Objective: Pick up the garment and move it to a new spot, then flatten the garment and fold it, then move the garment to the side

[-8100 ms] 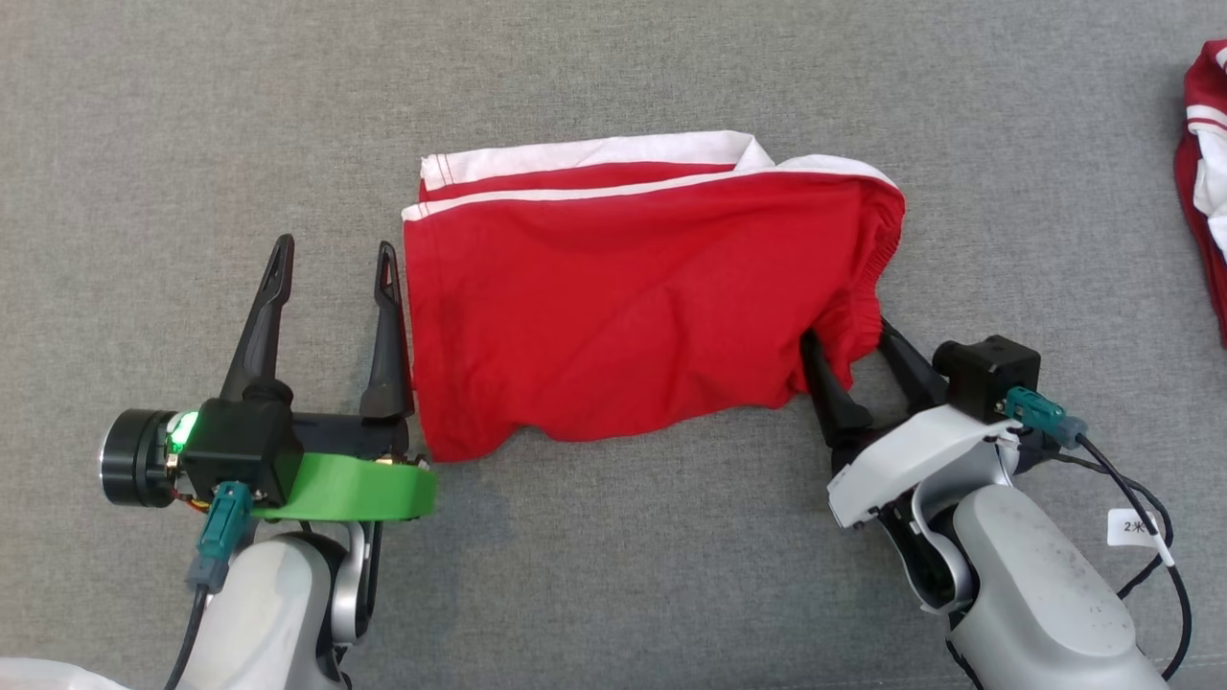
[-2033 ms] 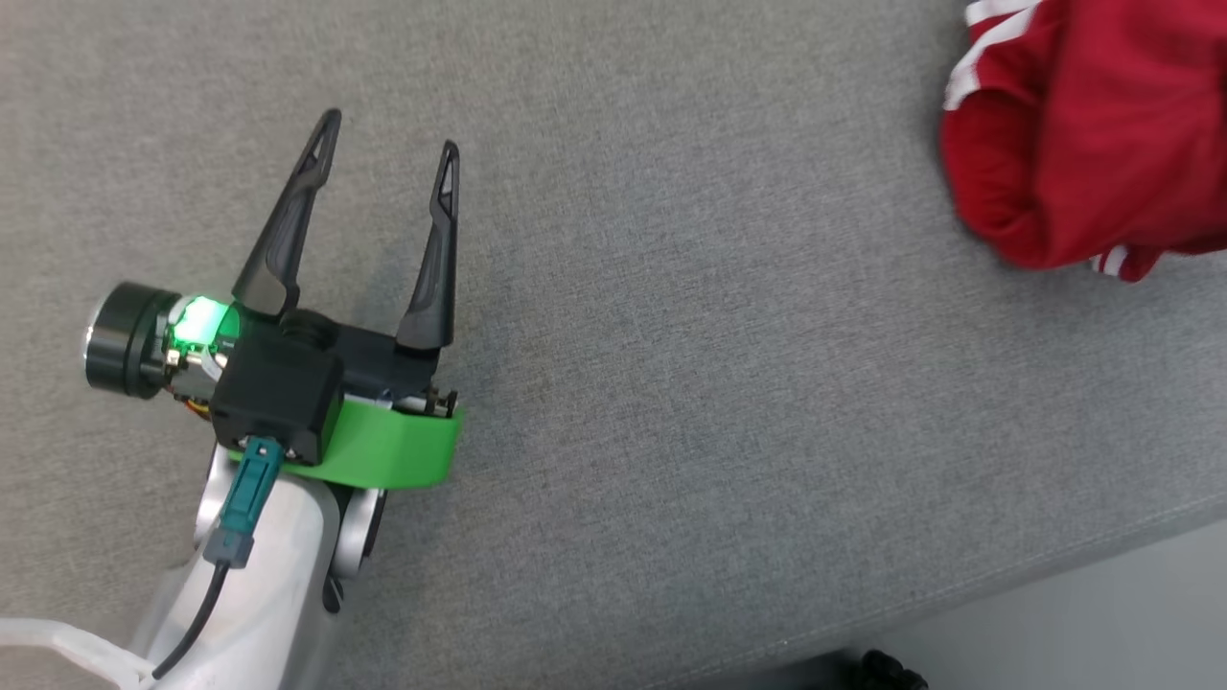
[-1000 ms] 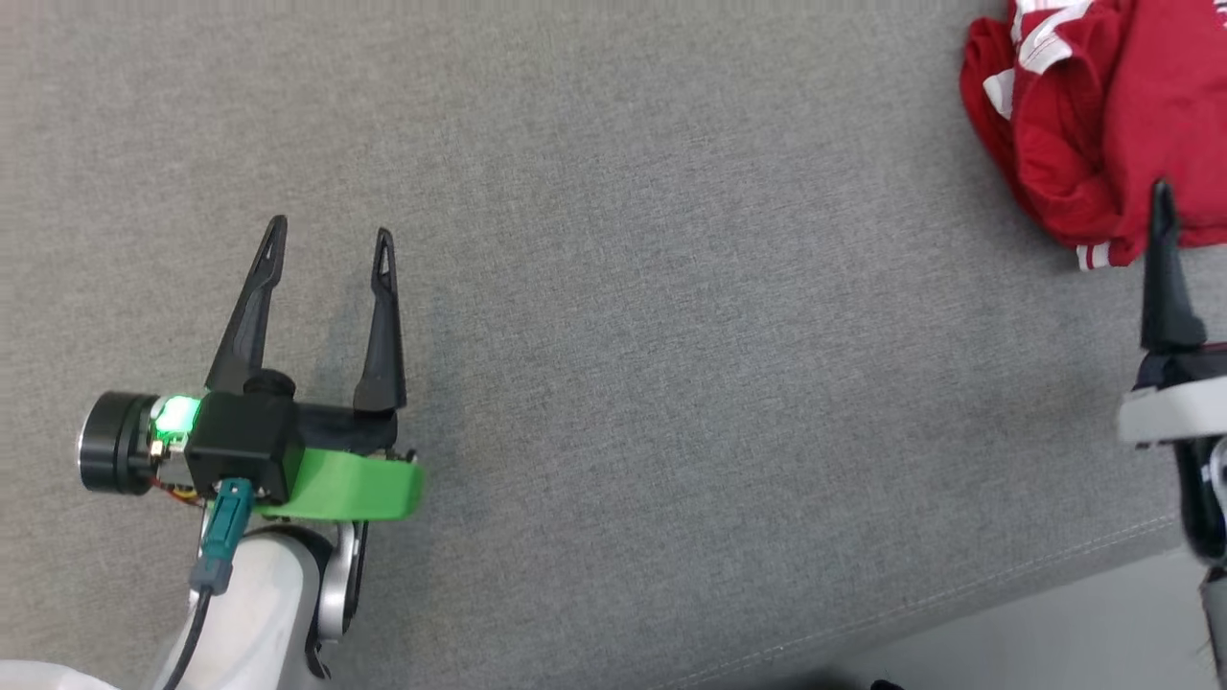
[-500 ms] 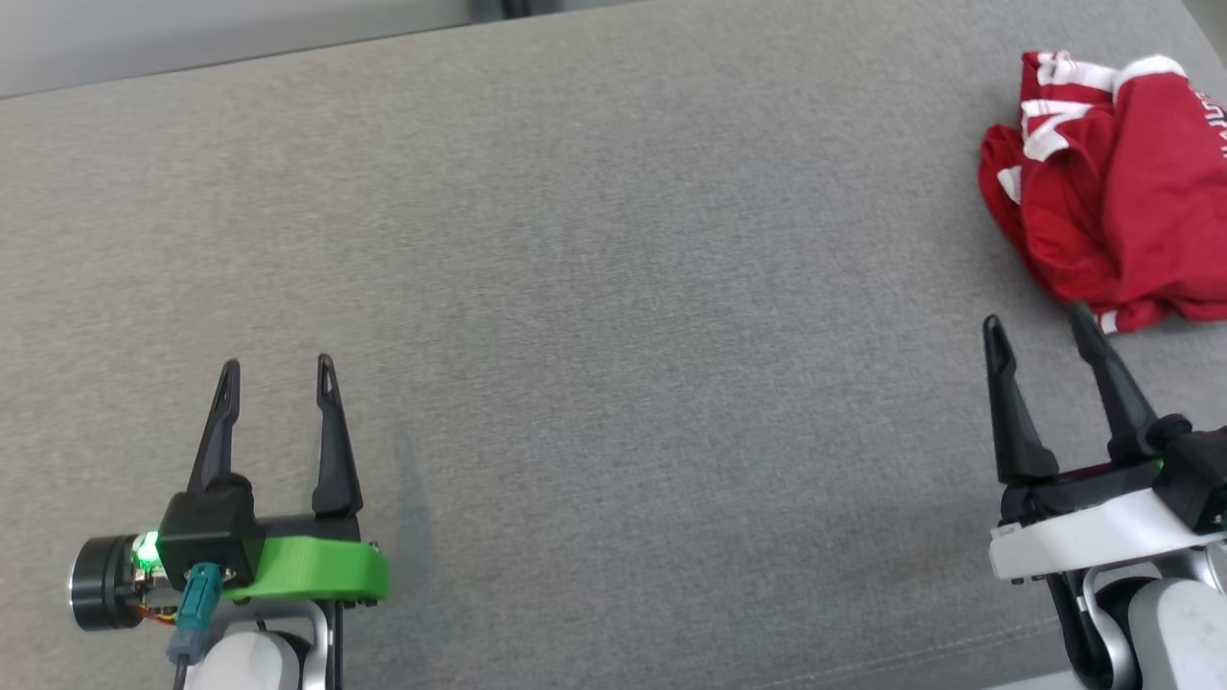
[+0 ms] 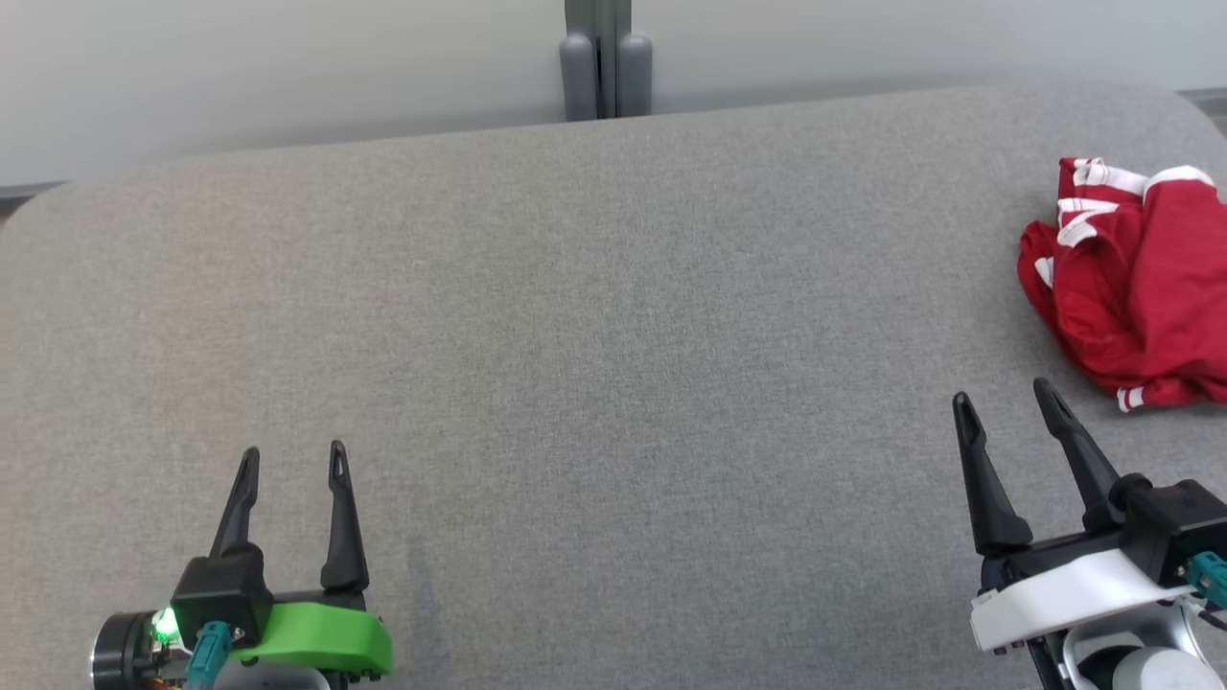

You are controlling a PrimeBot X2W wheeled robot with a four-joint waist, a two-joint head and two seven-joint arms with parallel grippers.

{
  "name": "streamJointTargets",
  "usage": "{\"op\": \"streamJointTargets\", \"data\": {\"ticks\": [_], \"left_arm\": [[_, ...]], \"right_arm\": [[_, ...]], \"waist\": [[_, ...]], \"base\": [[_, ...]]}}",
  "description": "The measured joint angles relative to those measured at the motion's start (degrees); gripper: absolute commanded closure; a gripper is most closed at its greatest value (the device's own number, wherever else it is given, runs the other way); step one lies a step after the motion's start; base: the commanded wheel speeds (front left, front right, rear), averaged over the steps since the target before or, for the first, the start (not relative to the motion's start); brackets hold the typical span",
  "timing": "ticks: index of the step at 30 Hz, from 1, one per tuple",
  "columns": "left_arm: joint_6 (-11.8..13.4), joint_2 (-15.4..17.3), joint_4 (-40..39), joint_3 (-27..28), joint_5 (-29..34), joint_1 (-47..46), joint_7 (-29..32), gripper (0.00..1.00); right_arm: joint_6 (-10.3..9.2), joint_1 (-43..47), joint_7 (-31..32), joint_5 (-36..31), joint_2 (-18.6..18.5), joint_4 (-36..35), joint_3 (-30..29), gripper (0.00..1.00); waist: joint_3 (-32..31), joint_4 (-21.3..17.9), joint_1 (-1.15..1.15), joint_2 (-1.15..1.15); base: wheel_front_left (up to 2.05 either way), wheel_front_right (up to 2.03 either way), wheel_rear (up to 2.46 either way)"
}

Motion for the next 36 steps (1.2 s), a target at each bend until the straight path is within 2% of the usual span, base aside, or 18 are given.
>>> {"op": "streamJointTargets", "data": {"ticks": [10,34,35,36], "left_arm": [[-0.2,0.3,1.3,-0.5,-0.2,1.1,-0.1,0.0],[0.5,1.3,0.9,-1.4,0.1,0.9,0.1,0.0],[0.5,1.3,0.8,-1.5,0.2,0.9,0.0,1.0],[0.5,1.1,1.2,-1.6,0.2,1.0,0.0,1.0]], "right_arm": [[0.0,2.4,1.4,-0.9,1.1,-1.3,-0.3,0.0],[0.0,2.9,0.6,-0.5,0.9,-1.0,0.4,0.0],[0.0,2.9,0.6,-0.5,0.9,-1.0,0.4,1.0],[0.0,3.0,0.6,-0.5,1.0,-0.6,0.4,1.0]], "waist": [[-3.1,-0.1,0.0,0.0],[-2.6,0.1,0.0,0.0],[-2.5,0.1,0.0,0.0],[-2.5,0.1,0.0,0.0]], "base": [[0.0,0.0,0.0],[0.0,0.0,0.0],[0.0,0.0,0.0],[0.0,0.0,0.0]]}}
